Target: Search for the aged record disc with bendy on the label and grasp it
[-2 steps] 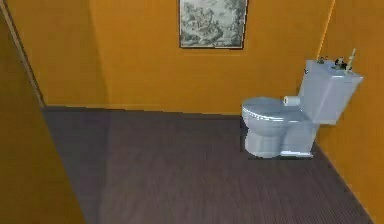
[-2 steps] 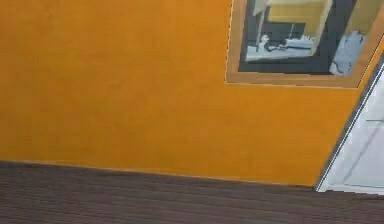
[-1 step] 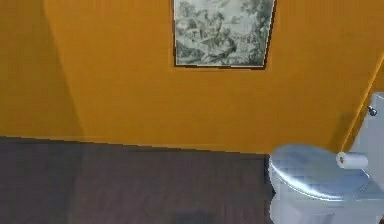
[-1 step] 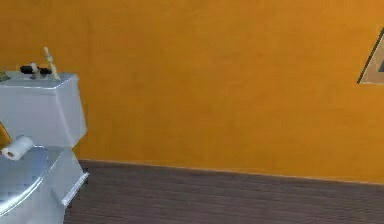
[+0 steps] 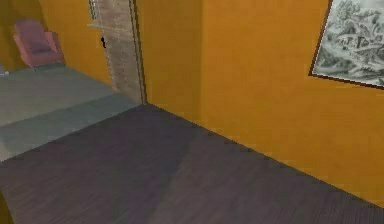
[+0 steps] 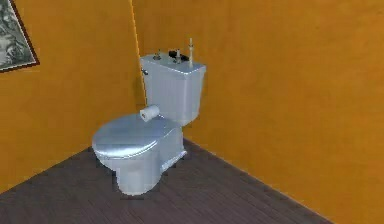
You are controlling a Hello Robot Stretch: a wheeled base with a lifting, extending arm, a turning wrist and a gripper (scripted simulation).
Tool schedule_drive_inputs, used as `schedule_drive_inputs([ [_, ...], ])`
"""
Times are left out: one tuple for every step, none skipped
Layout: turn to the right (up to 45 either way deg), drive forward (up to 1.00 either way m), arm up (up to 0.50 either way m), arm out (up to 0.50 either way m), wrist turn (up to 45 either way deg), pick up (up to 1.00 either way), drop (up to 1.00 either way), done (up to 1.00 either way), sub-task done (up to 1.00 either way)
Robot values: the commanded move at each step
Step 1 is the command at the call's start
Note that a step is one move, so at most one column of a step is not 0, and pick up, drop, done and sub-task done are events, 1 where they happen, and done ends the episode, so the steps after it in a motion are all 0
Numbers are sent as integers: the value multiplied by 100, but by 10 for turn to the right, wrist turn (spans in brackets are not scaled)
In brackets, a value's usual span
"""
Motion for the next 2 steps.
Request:
schedule_drive_inputs([
  [0, 65, 0, 0, 0, 0, 0, 0, 0],
  [-420, 0, 0, 0, 0, 0, 0, 0, 0],
])
